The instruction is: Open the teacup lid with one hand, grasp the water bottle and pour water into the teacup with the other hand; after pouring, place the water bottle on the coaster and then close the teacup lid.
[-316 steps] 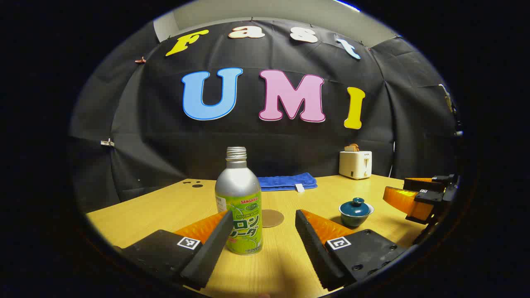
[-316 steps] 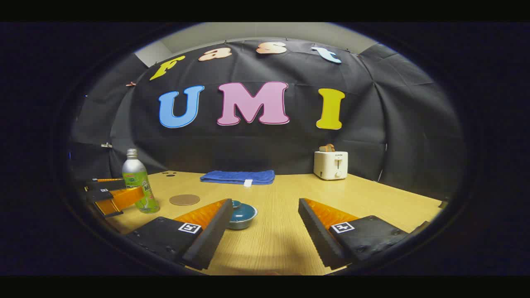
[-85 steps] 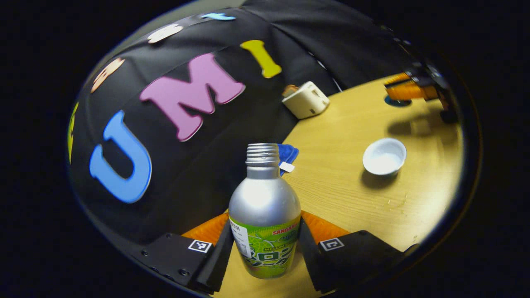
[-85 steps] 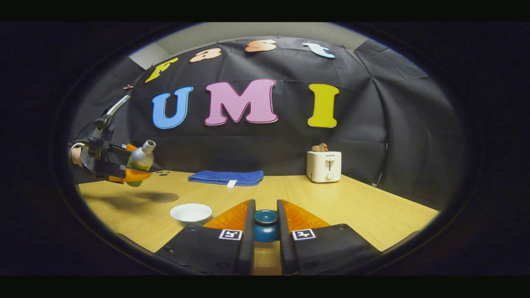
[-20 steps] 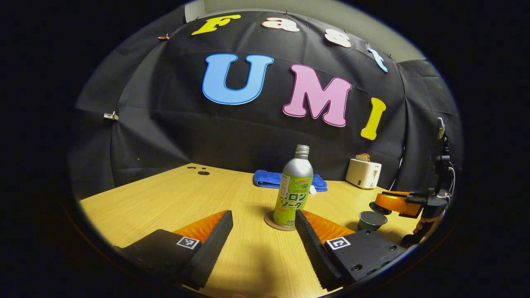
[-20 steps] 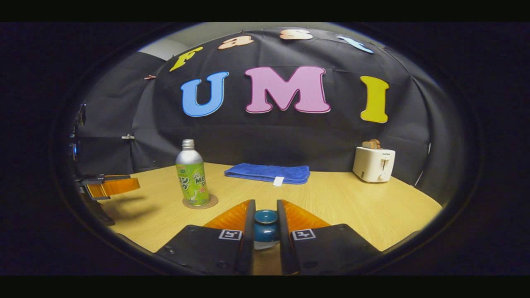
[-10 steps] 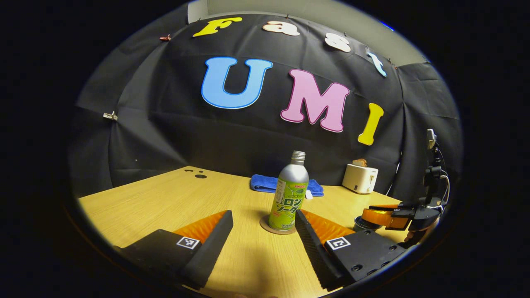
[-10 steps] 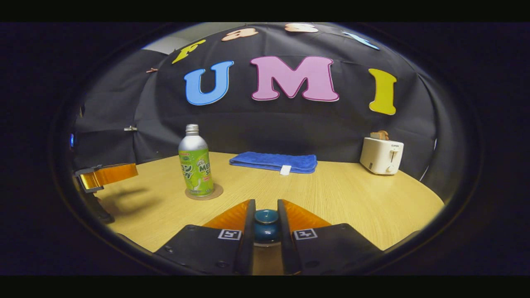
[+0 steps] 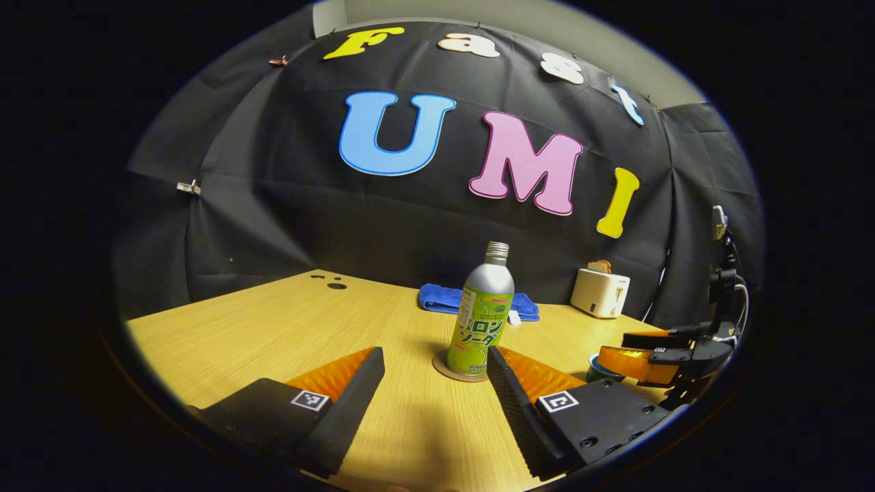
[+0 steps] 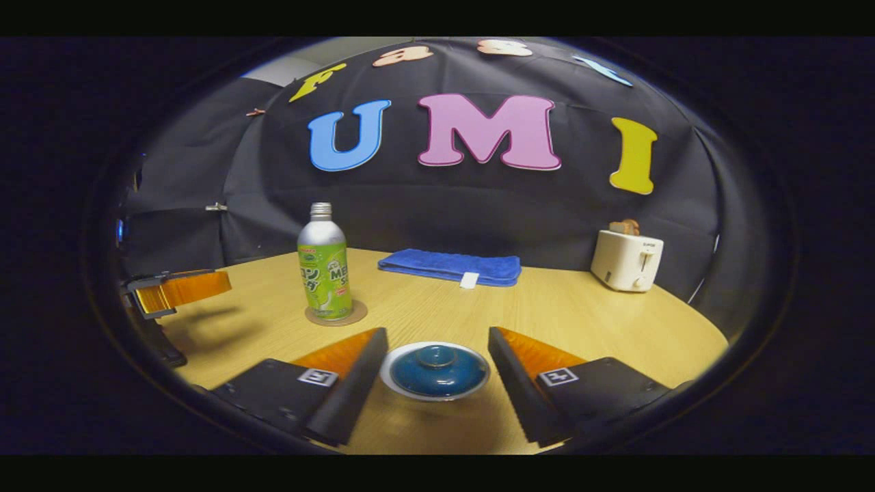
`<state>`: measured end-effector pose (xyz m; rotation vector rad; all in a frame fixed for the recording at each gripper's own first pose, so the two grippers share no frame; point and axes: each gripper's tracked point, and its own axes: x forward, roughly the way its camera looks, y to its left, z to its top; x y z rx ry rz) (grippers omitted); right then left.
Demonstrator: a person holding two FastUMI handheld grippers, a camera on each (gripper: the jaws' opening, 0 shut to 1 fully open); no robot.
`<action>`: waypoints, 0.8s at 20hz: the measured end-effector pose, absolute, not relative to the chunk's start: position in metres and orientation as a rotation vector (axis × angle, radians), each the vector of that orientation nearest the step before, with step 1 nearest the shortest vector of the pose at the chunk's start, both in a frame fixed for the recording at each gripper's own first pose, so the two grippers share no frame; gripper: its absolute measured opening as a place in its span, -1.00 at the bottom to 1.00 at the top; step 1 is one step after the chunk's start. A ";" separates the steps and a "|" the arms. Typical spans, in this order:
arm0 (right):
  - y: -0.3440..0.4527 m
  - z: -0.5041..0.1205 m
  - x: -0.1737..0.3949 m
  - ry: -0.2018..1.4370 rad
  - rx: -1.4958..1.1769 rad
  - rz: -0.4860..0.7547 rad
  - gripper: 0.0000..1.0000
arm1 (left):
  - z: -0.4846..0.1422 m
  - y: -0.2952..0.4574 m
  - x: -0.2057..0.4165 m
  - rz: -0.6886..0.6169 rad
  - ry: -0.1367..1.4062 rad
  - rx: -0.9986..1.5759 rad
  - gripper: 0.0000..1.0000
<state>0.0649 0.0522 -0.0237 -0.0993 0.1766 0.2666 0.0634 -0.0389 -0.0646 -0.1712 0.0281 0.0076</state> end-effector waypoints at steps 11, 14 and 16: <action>0.026 0.009 0.023 -0.014 -0.009 0.193 0.96 | -0.057 -0.035 0.068 -0.008 -0.001 -0.002 0.91; 0.018 -0.004 0.023 0.012 -0.005 0.168 0.96 | -0.056 -0.041 0.069 -0.018 0.001 -0.005 0.92; 0.017 -0.004 0.023 0.007 0.004 0.162 0.96 | -0.056 -0.043 0.070 -0.025 -0.001 -0.004 0.91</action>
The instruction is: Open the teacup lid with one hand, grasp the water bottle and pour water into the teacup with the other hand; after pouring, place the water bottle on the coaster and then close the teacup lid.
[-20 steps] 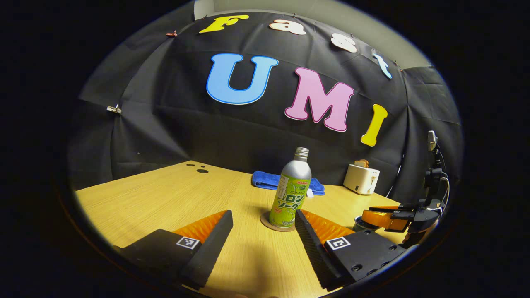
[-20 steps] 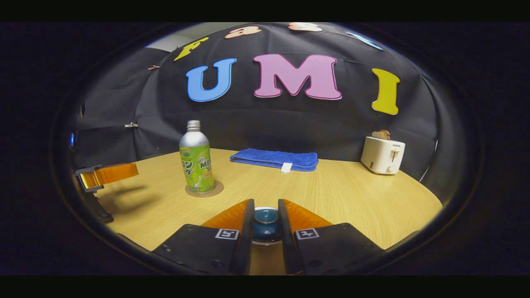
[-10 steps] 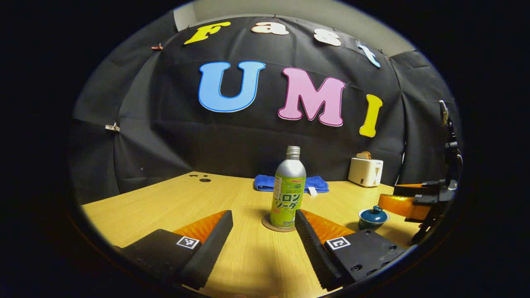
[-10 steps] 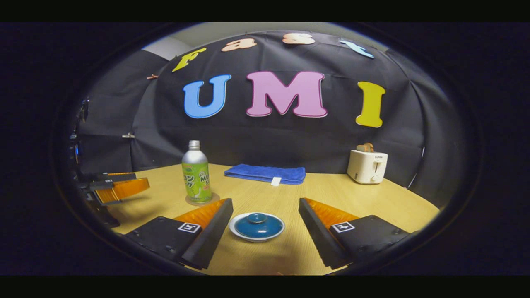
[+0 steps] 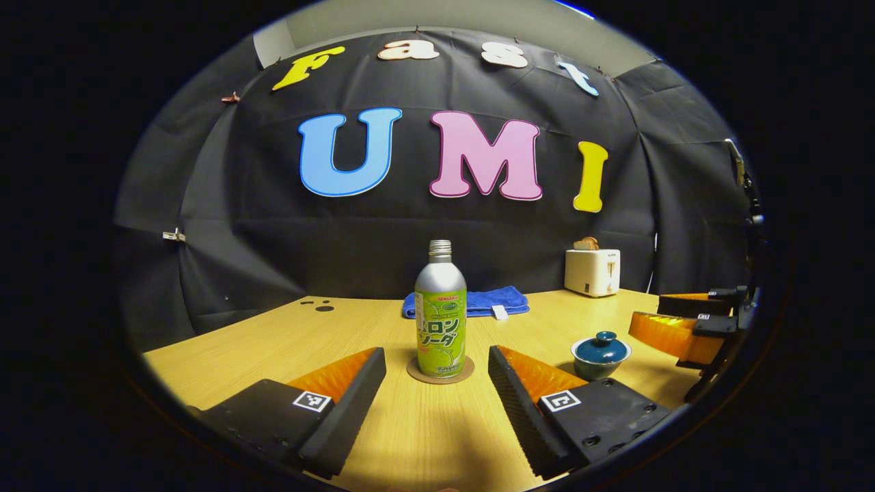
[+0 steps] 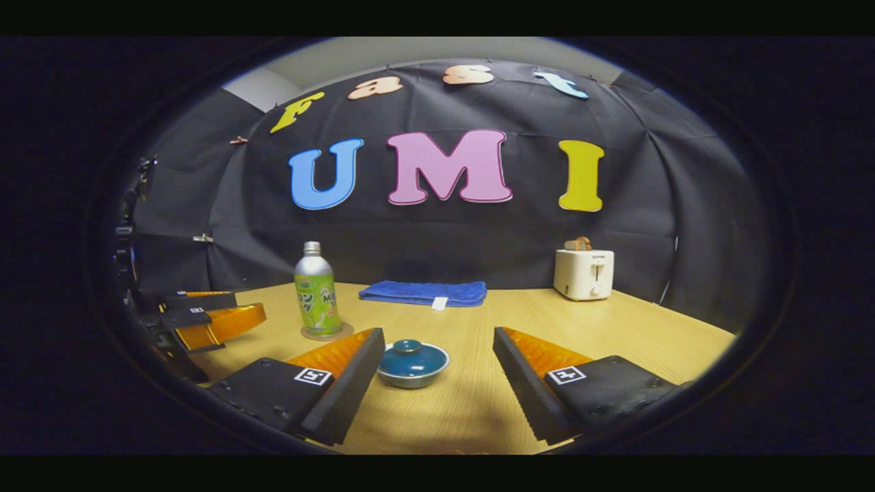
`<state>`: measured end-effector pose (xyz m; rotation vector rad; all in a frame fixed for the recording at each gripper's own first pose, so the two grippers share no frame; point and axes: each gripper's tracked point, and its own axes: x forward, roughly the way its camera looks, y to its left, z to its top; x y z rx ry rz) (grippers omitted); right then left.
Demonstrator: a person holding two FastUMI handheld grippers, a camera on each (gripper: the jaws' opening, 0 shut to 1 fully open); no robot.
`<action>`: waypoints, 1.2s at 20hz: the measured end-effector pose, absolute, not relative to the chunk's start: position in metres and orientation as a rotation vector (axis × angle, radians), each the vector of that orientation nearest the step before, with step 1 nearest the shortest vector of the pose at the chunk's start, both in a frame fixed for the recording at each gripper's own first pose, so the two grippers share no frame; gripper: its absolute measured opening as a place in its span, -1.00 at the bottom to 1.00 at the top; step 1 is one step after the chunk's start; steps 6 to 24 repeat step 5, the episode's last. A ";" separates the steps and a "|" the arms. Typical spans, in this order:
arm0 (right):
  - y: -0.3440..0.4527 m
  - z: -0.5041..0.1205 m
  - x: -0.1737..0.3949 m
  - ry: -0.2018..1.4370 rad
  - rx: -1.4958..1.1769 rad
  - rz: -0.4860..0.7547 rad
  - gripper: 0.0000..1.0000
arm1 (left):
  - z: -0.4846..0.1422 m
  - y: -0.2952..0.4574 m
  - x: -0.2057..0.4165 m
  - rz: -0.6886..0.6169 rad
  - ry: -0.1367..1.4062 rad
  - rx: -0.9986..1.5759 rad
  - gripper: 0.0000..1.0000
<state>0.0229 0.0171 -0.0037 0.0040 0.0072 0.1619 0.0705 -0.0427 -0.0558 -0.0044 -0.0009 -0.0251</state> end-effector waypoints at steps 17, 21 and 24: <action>0.010 -0.004 0.021 0.003 0.000 0.137 0.96 | -0.056 -0.045 0.071 -0.029 -0.001 -0.004 0.91; 0.010 -0.004 0.021 0.003 0.000 0.137 0.96 | -0.056 -0.045 0.071 -0.029 -0.001 -0.004 0.91; 0.010 -0.004 0.021 0.003 0.000 0.137 0.96 | -0.056 -0.045 0.071 -0.029 -0.001 -0.004 0.91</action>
